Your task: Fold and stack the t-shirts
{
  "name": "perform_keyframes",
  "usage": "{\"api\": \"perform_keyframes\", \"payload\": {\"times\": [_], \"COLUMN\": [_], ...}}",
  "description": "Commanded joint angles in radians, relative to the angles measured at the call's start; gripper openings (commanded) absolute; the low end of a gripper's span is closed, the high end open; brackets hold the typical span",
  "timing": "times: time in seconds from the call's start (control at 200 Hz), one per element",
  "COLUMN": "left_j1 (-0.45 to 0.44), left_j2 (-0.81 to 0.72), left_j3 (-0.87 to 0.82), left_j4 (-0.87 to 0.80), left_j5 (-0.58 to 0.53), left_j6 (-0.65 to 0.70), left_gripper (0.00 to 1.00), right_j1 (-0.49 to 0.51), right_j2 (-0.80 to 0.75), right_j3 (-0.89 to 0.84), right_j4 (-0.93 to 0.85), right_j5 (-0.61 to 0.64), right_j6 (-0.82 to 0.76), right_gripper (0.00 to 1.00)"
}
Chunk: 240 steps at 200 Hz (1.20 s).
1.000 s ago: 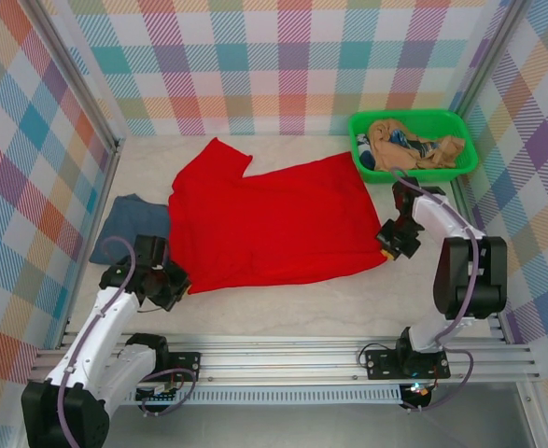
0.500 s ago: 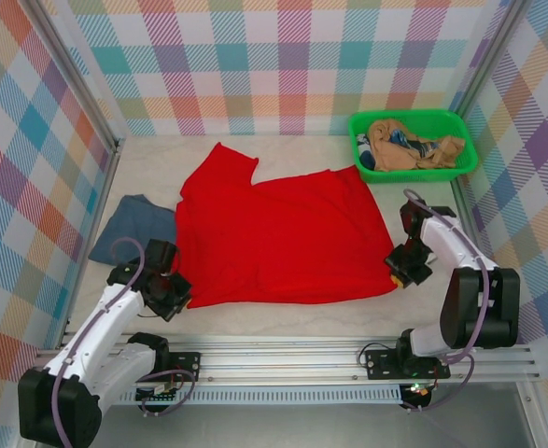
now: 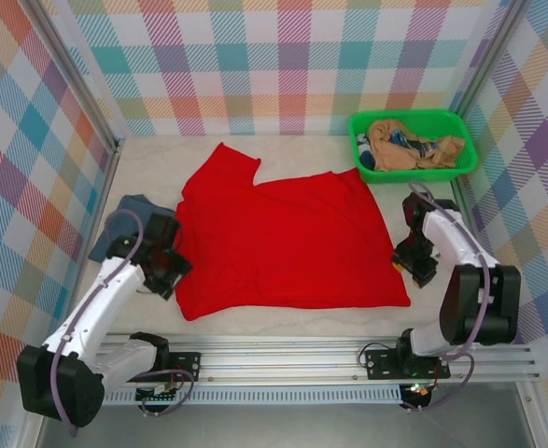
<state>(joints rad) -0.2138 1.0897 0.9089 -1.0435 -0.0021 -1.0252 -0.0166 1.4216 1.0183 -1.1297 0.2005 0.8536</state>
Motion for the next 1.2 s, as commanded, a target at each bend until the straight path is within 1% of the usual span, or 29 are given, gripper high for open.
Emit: {"api": "perform_keyframes", "payload": {"times": [0.0, 0.055, 0.08, 0.15, 0.235, 0.275, 0.315, 0.395, 0.48, 0.595, 0.65, 0.715, 0.85, 0.97, 1.025, 1.09, 1.195], "left_j1": [0.065, 0.092, 0.105, 0.165, 0.267, 0.302, 0.330, 0.366, 0.383, 0.385, 0.385, 0.397, 0.442, 0.477, 0.492, 0.498, 0.498], "left_j2": [0.162, 0.279, 0.330, 0.432, 0.497, 0.534, 0.583, 0.670, 0.754, 0.863, 0.905, 0.939, 0.983, 1.014, 1.026, 1.053, 1.101], "left_j3": [0.089, 0.157, 0.191, 0.234, 0.241, 0.264, 0.306, 0.370, 0.426, 0.518, 0.547, 0.565, 0.554, 0.592, 0.605, 0.636, 0.714], "left_j4": [0.108, 0.134, 0.125, 0.138, 0.244, 0.298, 0.317, 0.375, 0.415, 0.411, 0.382, 0.358, 0.383, 0.377, 0.393, 0.412, 0.375], "left_j5": [0.001, 0.000, -0.014, -0.022, -0.012, -0.010, -0.021, -0.006, 0.014, 0.045, 0.027, 0.000, -0.005, -0.033, -0.027, 0.013, 0.027], "left_j6": [0.103, 0.149, 0.164, 0.184, 0.195, 0.215, 0.234, 0.256, 0.264, 0.282, 0.281, 0.274, 0.246, 0.225, 0.211, 0.202, 0.191], "left_gripper": [0.52, 0.51, 0.50, 0.49, 0.49, 0.49, 0.49, 0.47, 0.43, 0.41, 0.40, 0.37, 0.33, 0.31, 0.31, 0.31, 0.30], "right_j1": [0.004, 0.021, 0.033, 0.091, 0.102, 0.102, 0.102, 0.101, 0.099, 0.098, 0.097, 0.097, 0.096, 0.096, 0.096, 0.096, 0.096], "right_j2": [-0.049, -0.035, -0.021, 0.051, 0.180, 0.220, 0.250, 0.317, 0.369, 0.420, 0.439, 0.444, 0.435, 0.427, 0.420, 0.415, 0.412], "right_j3": [0.018, -0.006, -0.013, 0.013, 0.068, 0.085, 0.101, 0.157, 0.197, 0.231, 0.238, 0.233, 0.211, 0.207, 0.206, 0.207, 0.213], "right_j4": [0.125, 0.271, 0.319, 0.352, 0.380, 0.408, 0.436, 0.433, 0.433, 0.428, 0.418, 0.416, 0.413, 0.397, 0.397, 0.395, 0.390], "right_j5": [-0.107, -0.282, -0.338, -0.364, -0.407, -0.412, -0.410, -0.375, -0.352, -0.342, -0.330, -0.320, -0.297, -0.285, -0.290, -0.294, -0.293], "right_j6": [-0.124, -0.215, -0.240, -0.263, -0.276, -0.271, -0.268, -0.262, -0.259, -0.249, -0.233, -0.217, -0.200, -0.202, -0.203, -0.200, -0.196], "right_gripper": [0.38, 0.37, 0.38, 0.37, 0.34, 0.35, 0.37, 0.37, 0.37, 0.36, 0.36, 0.36, 0.37, 0.36, 0.37, 0.36, 0.36]}}
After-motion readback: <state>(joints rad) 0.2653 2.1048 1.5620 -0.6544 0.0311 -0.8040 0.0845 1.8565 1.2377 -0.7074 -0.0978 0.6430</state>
